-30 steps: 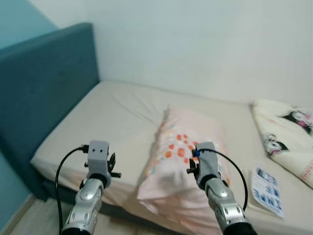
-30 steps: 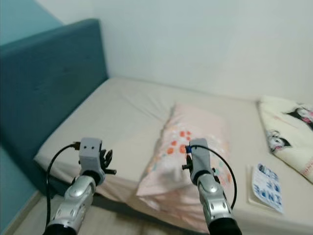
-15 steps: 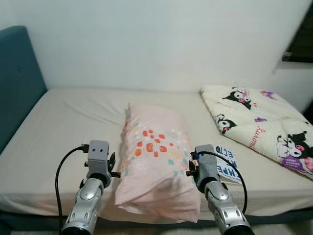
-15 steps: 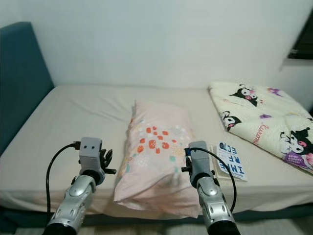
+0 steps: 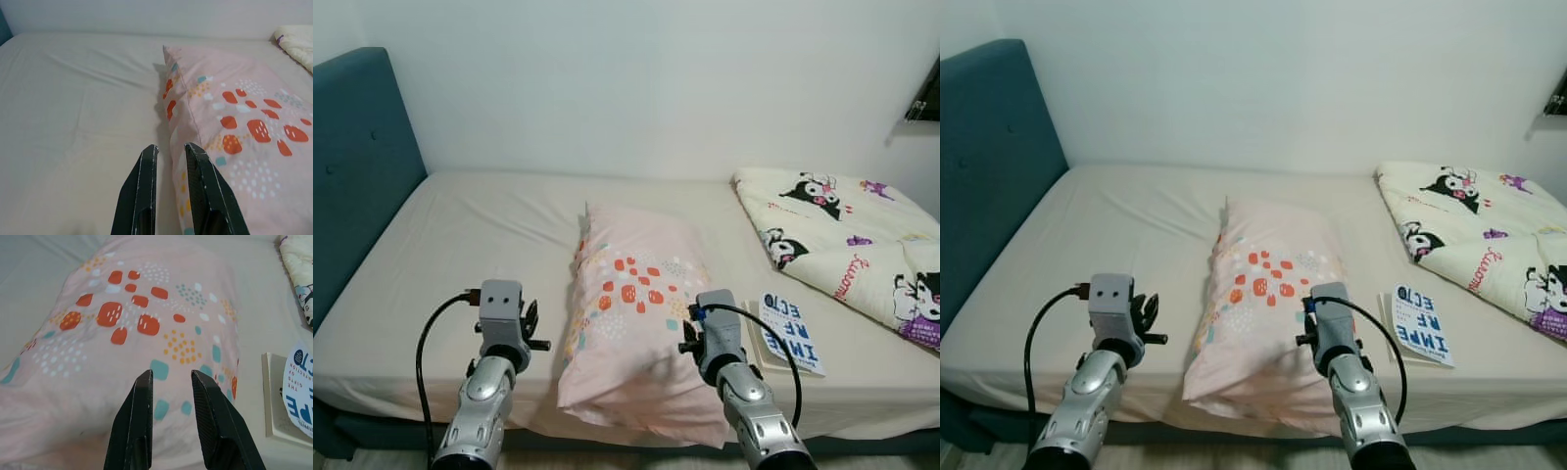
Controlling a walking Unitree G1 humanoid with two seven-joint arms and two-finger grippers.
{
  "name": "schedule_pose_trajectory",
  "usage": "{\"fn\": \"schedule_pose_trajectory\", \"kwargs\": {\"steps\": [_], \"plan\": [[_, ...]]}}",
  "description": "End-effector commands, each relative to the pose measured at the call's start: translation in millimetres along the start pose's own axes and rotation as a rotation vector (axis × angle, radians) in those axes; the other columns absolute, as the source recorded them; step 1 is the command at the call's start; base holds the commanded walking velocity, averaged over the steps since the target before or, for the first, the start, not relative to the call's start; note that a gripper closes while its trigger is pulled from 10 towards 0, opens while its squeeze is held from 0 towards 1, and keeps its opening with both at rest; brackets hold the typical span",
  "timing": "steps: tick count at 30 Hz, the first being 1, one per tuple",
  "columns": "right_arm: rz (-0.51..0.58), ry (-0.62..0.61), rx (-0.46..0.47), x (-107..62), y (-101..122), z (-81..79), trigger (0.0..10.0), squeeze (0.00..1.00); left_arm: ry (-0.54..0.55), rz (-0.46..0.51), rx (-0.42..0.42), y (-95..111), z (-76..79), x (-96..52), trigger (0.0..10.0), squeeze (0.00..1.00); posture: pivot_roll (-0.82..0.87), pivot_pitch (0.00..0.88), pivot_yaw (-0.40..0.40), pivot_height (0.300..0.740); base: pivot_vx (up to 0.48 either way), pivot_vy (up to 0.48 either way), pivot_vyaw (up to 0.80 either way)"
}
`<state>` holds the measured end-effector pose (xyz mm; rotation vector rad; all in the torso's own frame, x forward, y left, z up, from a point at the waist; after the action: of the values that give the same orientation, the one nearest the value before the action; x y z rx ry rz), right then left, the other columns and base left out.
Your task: Clean up the room
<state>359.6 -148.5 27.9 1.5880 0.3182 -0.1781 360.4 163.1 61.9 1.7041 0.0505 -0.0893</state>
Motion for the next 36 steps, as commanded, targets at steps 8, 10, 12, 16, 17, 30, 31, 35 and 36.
{"fn": "schedule_pose_trajectory", "kwargs": {"steps": [8,10,12,16,17,30,31,35,36], "plan": [[0.015,0.003,-0.001,1.3,4.2,0.3,10.0,0.00,-0.007,0.023,-0.003,3.7,-1.4,0.2,10.0,0.00,0.02,0.000,-0.057,0.740,0.304,0.000,0.00],[0.014,0.002,0.000,1.3,3.8,0.1,10.0,0.00,-0.009,0.024,-0.001,4.0,-1.3,0.7,10.0,0.00,0.02,0.000,-0.055,0.740,0.262,0.000,0.00],[0.012,0.002,-0.001,1.1,3.2,0.1,10.0,0.00,-0.006,0.029,0.002,4.9,-1.2,0.9,10.0,0.00,0.02,0.000,-0.055,0.740,0.120,0.000,0.00],[0.010,-0.002,0.001,0.8,2.3,0.7,10.0,0.00,-0.017,0.038,0.006,6.4,0.9,1.2,10.0,0.00,0.02,0.000,-0.050,0.740,0.000,0.000,0.00],[0.010,-0.002,0.001,0.8,2.3,0.7,10.0,0.00,-0.017,0.038,0.006,6.4,0.9,1.2,10.0,0.00,0.02,0.000,-0.050,0.740,0.000,0.000,0.00],[0.020,-0.063,0.016,-0.3,3.2,9.5,10.0,0.00,-0.056,0.060,0.022,12.5,7.9,5.0,10.0,0.00,0.01,0.000,-0.039,0.740,0.000,0.000,0.00],[0.020,-0.081,0.014,-0.6,3.4,13.2,10.0,0.00,-0.056,0.061,0.022,13.1,8.2,5.6,10.0,0.00,0.01,0.000,-0.039,0.740,0.000,0.000,0.00],[0.007,-0.101,0.030,-0.5,1.5,17.8,10.0,0.00,-0.056,0.061,0.020,13.7,8.9,6.6,10.0,0.00,0.01,0.000,-0.040,0.740,0.000,0.000,0.00],[0.006,-0.107,0.039,-0.4,1.3,19.0,10.0,0.00,-0.058,0.058,0.019,13.5,9.4,6.9,10.0,0.00,0.01,0.000,-0.040,0.735,0.000,0.000,0.00]]}}
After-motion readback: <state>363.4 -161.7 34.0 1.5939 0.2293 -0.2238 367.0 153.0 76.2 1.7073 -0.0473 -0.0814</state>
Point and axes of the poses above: a point about 5 cm out from each wrist's last joint towards the gripper, its own x axis pointing out of the wrist towards the gripper, its own y axis along the axis of the wrist's last joint, z = x × y, the point moved 6 cm from there along x, pointing out of the wrist towards the gripper, and after that the axes turned 9 degrees about x, right-handed, at the moved point
